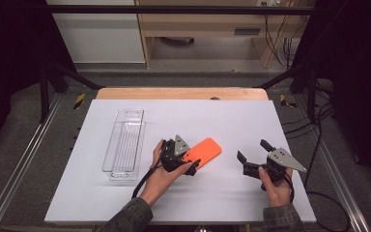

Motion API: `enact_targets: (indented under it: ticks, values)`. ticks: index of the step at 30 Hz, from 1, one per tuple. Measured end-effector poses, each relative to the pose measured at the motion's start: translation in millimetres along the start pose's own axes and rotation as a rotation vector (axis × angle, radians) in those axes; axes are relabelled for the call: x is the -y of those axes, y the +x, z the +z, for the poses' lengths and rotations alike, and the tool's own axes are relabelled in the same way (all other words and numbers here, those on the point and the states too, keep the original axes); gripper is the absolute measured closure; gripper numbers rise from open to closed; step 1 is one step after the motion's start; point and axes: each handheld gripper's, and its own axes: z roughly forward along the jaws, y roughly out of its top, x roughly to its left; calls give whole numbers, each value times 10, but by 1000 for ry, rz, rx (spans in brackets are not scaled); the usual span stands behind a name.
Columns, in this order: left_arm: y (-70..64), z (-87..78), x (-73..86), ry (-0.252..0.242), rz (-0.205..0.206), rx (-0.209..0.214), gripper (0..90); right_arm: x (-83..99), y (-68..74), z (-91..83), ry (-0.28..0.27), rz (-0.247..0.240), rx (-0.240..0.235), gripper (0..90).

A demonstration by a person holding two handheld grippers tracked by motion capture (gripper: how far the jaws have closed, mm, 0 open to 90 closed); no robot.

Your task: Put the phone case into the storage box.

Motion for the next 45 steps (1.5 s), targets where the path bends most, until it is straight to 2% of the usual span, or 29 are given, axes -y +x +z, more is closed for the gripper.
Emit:
enact_targets:
  ticks: [14,24,45]
  values:
    - [0,156,97,72,16,15,37,3,4,6,7,9,-9,22]
    - [-8,206,142,99,38,69,41,9,4,14,13,3,-13,22]
    - [5,296,177,130,35,98,51,10,1,13,16,7,-16,22]
